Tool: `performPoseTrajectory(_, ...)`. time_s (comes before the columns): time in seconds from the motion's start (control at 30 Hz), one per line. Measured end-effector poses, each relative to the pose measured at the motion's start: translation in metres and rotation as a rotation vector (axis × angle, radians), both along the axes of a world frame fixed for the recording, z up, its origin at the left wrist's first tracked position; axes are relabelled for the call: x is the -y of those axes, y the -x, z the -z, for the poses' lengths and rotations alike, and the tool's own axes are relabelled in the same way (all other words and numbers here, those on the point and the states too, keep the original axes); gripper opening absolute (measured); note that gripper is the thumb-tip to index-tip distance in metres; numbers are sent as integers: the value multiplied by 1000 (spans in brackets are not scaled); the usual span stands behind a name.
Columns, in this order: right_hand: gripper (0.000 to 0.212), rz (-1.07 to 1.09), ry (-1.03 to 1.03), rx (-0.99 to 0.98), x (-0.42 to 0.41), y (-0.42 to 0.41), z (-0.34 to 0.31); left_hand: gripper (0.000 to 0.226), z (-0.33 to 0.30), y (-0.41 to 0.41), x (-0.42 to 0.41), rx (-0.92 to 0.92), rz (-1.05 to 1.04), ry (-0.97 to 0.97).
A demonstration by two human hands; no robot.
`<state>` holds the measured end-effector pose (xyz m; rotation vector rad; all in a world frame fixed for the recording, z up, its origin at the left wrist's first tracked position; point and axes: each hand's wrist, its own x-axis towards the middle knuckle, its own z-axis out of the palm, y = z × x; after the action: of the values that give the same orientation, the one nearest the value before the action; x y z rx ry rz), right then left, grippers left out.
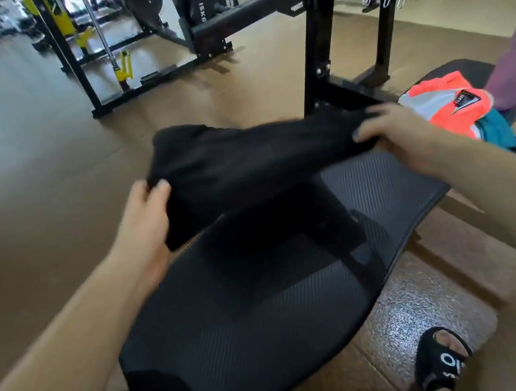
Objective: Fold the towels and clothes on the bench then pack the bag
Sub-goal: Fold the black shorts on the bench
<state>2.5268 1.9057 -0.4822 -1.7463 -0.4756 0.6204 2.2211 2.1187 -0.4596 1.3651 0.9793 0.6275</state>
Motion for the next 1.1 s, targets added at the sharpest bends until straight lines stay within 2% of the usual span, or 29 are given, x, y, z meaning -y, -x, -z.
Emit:
performPoseTrajectory(0.03,42,-4,80,21,13,11,26,11,22,11,13,-22,14,25)
performPoseTrajectory(0.1,75,-28,319,31,43,31,76,12,65,39,38,-125,70,97)
performPoseTrajectory(0.13,84,-88,430,32,56,34,100,14,83,53,50,-202,110,131)
performPoseTrajectory(0.2,74,-165,549,61,71,39,123,19,110,78,70,-314,149,186)
performPoseTrajectory(0.33,69,-192,537,57,79,54,112,13,129,107,84,-406,120,228)
performPoseTrajectory(0.47,46,-221,547,40,85,73,112,30,132,122,80,-454,110,302)
performPoseTrajectory(0.57,47,-151,492,129,81,84,110,39,127,128,73,-425,170,442)
performPoseTrajectory(0.63,47,-80,446,136,76,90,111,44,120,129,65,-415,254,456)
performPoseTrajectory(0.73,49,26,450,162,69,99,113,38,110,124,54,-442,290,379)
performPoseTrajectory(0.83,47,94,467,187,67,101,117,25,109,116,51,-390,296,331)
performPoseTrajectory(0.97,48,60,471,188,71,100,118,23,109,115,51,-336,293,413)
performPoseTrajectory(1.1,51,24,485,173,72,101,116,23,109,120,45,-445,373,404)
